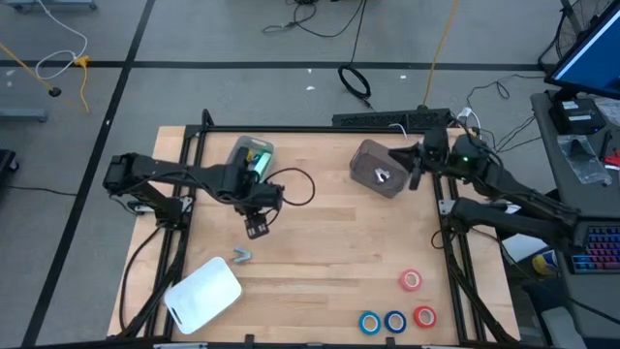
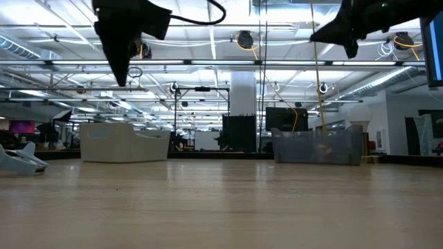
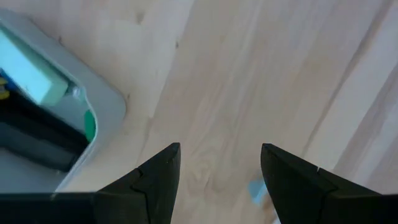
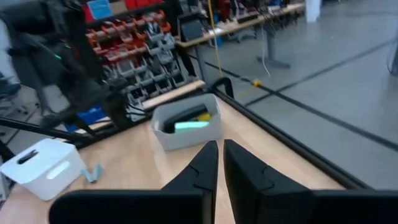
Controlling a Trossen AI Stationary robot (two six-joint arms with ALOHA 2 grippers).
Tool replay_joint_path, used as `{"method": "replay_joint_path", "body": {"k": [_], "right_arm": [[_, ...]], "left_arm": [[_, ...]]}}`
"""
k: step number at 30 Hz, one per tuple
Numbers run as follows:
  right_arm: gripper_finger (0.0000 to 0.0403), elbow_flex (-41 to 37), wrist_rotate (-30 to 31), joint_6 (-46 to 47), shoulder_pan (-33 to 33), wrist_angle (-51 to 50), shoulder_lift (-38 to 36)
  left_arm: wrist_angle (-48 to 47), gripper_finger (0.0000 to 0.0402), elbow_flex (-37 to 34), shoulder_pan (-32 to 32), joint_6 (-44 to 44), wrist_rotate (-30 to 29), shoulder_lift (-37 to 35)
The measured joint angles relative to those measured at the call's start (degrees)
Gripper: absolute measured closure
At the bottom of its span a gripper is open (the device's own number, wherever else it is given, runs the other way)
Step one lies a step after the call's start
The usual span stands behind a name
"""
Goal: Pick and place Stapler, Stapler remover, tape
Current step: Put the blue staple remover into the black bin
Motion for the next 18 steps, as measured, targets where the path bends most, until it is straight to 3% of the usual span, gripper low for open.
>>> {"method": "replay_joint_path", "body": {"k": [18], "right_arm": [[0.0392,-9.4,0.2,1.5,3.0,0.2,-13.1]], "left_arm": [[3.3,0.0179,-13.9,-1.2,-5.1,4.9,0.0]]}}
